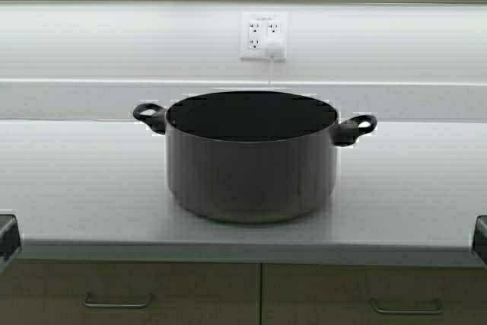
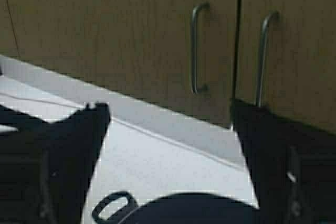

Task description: Open the cabinet, put the pot inside, then close it

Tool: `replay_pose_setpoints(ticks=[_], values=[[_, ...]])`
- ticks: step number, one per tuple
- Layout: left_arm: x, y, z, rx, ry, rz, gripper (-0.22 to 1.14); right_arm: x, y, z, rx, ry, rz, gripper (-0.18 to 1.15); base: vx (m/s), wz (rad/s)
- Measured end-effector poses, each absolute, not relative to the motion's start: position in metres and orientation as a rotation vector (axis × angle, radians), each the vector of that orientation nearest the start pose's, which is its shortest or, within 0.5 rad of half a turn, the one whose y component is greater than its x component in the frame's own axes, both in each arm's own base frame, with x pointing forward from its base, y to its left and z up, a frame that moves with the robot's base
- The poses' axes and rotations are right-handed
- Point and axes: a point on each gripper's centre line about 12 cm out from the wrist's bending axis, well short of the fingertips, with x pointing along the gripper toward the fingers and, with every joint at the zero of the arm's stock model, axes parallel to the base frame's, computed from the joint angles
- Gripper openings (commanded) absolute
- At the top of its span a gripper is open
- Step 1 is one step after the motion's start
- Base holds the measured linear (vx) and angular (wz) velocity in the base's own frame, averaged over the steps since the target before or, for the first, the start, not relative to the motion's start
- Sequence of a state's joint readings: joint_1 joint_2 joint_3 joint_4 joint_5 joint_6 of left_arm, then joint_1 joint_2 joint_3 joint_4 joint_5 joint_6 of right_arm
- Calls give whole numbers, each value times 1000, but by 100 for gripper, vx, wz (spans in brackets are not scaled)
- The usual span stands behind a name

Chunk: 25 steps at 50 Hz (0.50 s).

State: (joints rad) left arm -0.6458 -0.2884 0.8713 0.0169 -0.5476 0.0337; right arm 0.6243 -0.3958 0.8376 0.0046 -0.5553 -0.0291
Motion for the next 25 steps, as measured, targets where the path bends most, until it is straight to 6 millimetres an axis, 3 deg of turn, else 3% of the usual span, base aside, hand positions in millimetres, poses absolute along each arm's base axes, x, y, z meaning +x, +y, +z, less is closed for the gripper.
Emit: replay_pose_setpoints(ticks=[11, 18, 25], values=[[330, -224, 259, -16, -130, -433, 101, 342, 220, 305, 71, -120, 351, 101, 0, 0], [360, -237, 261, -47, -179, -344, 101, 374, 239, 305, 41, -139, 203, 101, 1, 0], [389, -257, 259, -67, -202, -331, 101, 397, 254, 306, 54, -153, 169, 101, 0, 0]])
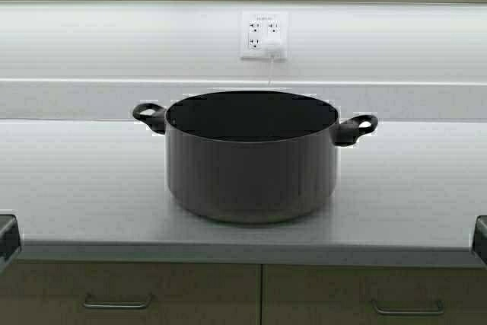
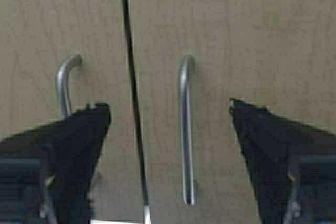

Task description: Open the cabinet, put the pot inside, then close it

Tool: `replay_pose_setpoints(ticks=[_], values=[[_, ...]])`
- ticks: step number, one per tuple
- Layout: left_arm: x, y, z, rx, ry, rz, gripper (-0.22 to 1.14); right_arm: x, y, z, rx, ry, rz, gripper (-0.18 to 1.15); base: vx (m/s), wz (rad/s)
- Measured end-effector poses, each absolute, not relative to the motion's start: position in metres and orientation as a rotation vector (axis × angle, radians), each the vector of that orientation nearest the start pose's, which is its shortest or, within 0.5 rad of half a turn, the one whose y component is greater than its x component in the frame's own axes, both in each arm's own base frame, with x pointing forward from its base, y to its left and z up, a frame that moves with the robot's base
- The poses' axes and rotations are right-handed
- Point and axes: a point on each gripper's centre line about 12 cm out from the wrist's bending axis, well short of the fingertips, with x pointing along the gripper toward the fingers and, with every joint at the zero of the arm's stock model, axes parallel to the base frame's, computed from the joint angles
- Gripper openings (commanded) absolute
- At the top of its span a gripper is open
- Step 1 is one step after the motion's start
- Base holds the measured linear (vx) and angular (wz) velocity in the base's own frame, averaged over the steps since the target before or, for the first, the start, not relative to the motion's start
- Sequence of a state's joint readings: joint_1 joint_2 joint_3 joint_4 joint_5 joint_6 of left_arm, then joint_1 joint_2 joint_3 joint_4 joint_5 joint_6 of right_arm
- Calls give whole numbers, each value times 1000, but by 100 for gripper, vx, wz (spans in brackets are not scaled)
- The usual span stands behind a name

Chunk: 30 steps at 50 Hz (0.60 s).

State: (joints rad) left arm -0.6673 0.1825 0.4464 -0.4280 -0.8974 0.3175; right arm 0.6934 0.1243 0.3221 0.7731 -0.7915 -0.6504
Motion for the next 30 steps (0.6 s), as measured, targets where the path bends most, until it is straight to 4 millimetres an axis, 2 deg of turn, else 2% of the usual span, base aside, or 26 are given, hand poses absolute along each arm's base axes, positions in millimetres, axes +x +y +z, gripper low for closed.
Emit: replay_pose_setpoints(ticks=[7, 15, 19, 25, 28, 30], values=[[414, -270, 260, -80, -234, -316, 101, 421, 252, 308, 88, -160, 122, 100, 0, 0], [436, -267, 261, -92, -254, -281, 98, 440, 250, 308, 101, -145, 112, 94, 0, 0], [442, -267, 259, -93, -259, -273, 92, 445, 254, 306, 106, -133, 125, 81, 1, -1], [446, -272, 256, -96, -261, -273, 76, 451, 257, 303, 107, -121, 128, 52, 1, 0], [449, -272, 252, -97, -256, -269, 61, 454, 261, 302, 107, -109, 143, 37, 0, -4], [451, -273, 252, -100, -254, -268, 43, 456, 264, 301, 105, -101, 155, 27, -2, -4]])
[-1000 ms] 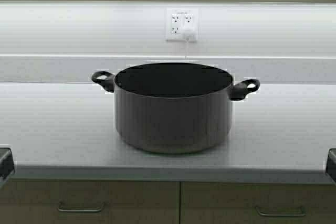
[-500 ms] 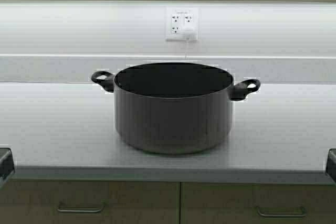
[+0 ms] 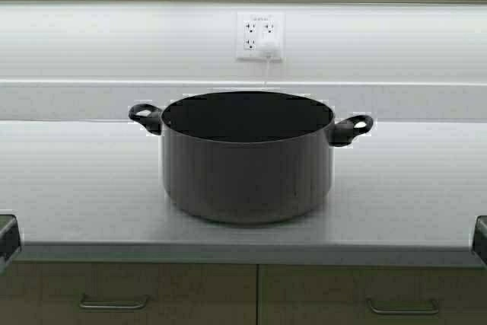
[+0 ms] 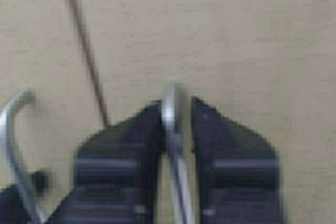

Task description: Open the cabinet, put the pot inside, then close it

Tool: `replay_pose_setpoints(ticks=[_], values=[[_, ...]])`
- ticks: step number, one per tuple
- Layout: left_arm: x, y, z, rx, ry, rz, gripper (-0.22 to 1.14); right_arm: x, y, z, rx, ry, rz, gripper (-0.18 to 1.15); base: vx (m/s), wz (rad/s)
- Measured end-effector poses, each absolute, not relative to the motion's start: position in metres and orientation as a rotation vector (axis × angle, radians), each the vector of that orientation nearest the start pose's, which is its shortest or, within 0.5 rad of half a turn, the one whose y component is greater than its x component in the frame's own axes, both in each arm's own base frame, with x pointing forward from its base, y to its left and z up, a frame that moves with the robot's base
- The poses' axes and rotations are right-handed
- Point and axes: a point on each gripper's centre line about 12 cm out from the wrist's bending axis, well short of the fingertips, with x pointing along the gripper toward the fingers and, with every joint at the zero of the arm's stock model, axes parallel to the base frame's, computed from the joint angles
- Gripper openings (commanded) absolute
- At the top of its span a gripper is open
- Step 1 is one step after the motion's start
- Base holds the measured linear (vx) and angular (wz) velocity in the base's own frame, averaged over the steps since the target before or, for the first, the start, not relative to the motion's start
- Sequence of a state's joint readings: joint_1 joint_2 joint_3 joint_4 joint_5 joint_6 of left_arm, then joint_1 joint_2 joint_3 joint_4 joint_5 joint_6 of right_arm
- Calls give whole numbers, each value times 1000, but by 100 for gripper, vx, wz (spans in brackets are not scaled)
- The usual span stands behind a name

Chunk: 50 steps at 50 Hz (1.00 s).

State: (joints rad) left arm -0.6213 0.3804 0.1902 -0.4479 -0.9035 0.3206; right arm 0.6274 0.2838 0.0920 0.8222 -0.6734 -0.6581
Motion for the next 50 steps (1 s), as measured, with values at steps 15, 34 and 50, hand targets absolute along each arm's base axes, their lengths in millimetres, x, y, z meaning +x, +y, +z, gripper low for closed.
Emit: replay_pose_setpoints(ticks=[15, 34, 50], values=[[479, -271, 239, -105, -175, -258, 6, 482, 269, 294, 105, -33, 206, 7, -3, -2], [481, -263, 255, -106, -165, -264, 2, 481, 259, 305, 99, -25, 218, 7, -7, 1], [373, -231, 256, -61, -93, -320, 2, 390, 244, 306, 55, 44, 297, 7, 6, -2]])
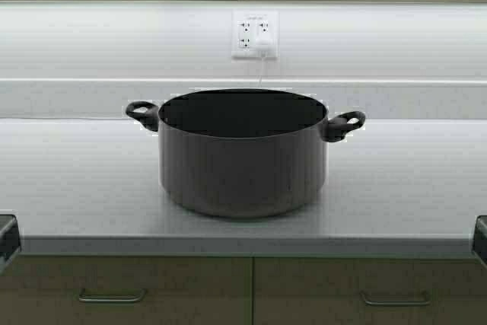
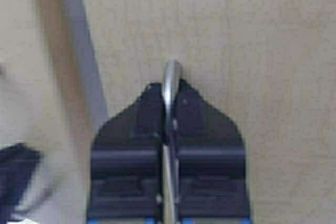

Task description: Open the cabinet, put the pot inside, then close it

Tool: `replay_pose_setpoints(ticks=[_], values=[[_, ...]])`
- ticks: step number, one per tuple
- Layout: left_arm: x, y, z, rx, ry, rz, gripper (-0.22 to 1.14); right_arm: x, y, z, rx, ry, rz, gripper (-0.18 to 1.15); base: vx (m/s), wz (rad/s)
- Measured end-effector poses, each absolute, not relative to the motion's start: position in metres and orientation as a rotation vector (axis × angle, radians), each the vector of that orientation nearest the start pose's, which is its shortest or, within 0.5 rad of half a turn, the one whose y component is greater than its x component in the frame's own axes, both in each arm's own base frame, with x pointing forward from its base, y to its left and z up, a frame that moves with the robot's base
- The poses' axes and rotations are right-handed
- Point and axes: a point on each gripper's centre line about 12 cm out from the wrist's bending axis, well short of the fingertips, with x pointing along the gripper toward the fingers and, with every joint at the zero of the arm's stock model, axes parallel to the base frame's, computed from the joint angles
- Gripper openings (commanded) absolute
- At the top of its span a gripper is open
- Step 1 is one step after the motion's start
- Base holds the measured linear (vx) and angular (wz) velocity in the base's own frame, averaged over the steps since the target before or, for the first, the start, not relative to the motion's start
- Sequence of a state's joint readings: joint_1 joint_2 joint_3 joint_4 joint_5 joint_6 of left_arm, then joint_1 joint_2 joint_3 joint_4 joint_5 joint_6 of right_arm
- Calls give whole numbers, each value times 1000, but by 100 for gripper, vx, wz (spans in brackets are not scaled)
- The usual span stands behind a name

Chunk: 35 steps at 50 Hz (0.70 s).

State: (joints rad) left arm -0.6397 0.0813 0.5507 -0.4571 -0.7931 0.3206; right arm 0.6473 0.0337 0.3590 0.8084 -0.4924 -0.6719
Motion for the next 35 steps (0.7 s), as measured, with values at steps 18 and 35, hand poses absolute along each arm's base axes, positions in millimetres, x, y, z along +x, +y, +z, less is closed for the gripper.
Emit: replay_pose_setpoints(ticks=[18, 35], values=[[290, -187, 258, -26, 18, -393, 2, 315, 210, 305, -17, 117, 406, 7, 2, -1], [240, -147, 269, 16, 85, -441, 2, 264, 178, 303, -40, 135, 466, 7, -1, 0]])
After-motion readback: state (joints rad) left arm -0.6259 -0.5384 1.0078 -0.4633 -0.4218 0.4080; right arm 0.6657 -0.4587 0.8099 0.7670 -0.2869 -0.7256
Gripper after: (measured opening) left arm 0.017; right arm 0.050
